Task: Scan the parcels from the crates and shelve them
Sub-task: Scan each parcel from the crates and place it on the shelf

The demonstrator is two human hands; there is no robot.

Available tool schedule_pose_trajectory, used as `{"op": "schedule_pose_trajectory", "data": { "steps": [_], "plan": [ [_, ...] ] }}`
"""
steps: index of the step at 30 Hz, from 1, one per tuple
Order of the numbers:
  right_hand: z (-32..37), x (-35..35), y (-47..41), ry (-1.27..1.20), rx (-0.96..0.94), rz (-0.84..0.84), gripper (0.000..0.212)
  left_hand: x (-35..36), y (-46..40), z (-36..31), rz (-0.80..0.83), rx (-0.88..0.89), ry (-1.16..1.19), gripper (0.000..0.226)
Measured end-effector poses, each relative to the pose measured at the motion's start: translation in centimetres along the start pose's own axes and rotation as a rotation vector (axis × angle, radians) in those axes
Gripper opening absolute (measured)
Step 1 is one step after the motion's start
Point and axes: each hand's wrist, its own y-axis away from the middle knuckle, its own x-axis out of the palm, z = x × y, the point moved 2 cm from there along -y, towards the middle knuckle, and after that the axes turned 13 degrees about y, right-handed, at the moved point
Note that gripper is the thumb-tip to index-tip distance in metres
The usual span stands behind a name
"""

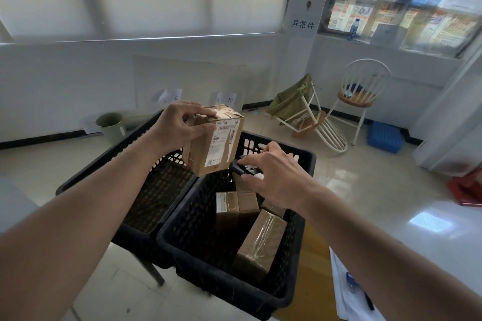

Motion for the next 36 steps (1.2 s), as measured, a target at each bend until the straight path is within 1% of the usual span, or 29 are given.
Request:
{"op": "schedule_pose_trajectory", "data": {
  "steps": [3, 7, 10, 13, 15, 18, 21, 25, 27, 29, 31, 33, 35, 36],
  "plan": [
    [-0.2, 0.3, -0.3, -0.11, 0.021, -0.071, 0.045, 0.1, 0.7, -1.0, -0.028, -0.006, 0.046, 0.045],
    [-0.8, 0.2, -1.4, -0.325, 0.088, -0.245, 0.042, -0.5, 1.6, -2.5, -0.09, -0.051, 0.15, 0.022],
    [-0.7, -0.1, -2.5, -0.468, 0.142, -0.384, 0.042, -1.6, 2.5, -3.4, -0.126, -0.109, 0.245, 0.025],
    [0.7, -0.6, -3.6, -0.659, 0.152, -0.489, 0.041, -3.0, 3.6, -3.7, -0.092, -0.166, 0.332, 0.015],
    [2.0, -0.8, -4.4, -0.761, 0.141, -0.533, 0.041, -3.9, 4.2, -4.1, -0.083, -0.191, 0.386, 0.017],
    [4.3, -0.9, -5.5, -0.89, 0.126, -0.549, 0.04, -5.3, 5.0, -4.4, -0.088, -0.209, 0.464, 0.022],
    [6.7, -0.9, -6.2, -1.083, 0.093, -0.5, 0.035, -7.0, 5.8, -4.3, -0.111, -0.205, 0.502, 0.024],
    [10.1, -0.5, -7.3, -1.214, 0.064, -0.455, 0.033, -9.5, 7.1, -3.6, -0.224, -0.196, 0.51, 0.029],
    [11.9, -0.2, -7.9, -1.239, 0.057, -0.453, 0.034, -10.5, 7.7, -3.0, -0.315, -0.236, 0.551, 0.042],
    [13.8, 0.1, -8.4, -1.257, 0.049, -0.456, 0.038, -11.4, 8.5, -2.5, -0.397, -0.272, 0.582, 0.059],
    [15.5, 0.4, -8.8, -1.27, 0.036, -0.47, 0.039, -12.2, 9.4, -2.4, -0.451, -0.277, 0.592, 0.068],
    [17.0, 0.5, -9.2, -1.297, 0.027, -0.463, 0.04, -12.8, 10.3, -2.5, -0.474, -0.265, 0.618, 0.059],
    [18.3, 0.5, -9.6, -1.331, 0.017, -0.445, 0.042, -13.3, 11.3, -2.7, -0.464, -0.237, 0.627, 0.046],
    [18.9, 0.3, -9.7, -1.346, 0.009, -0.438, 0.042, -13.4, 11.9, -2.8, -0.449, -0.22, 0.626, 0.044]
  ]
}}
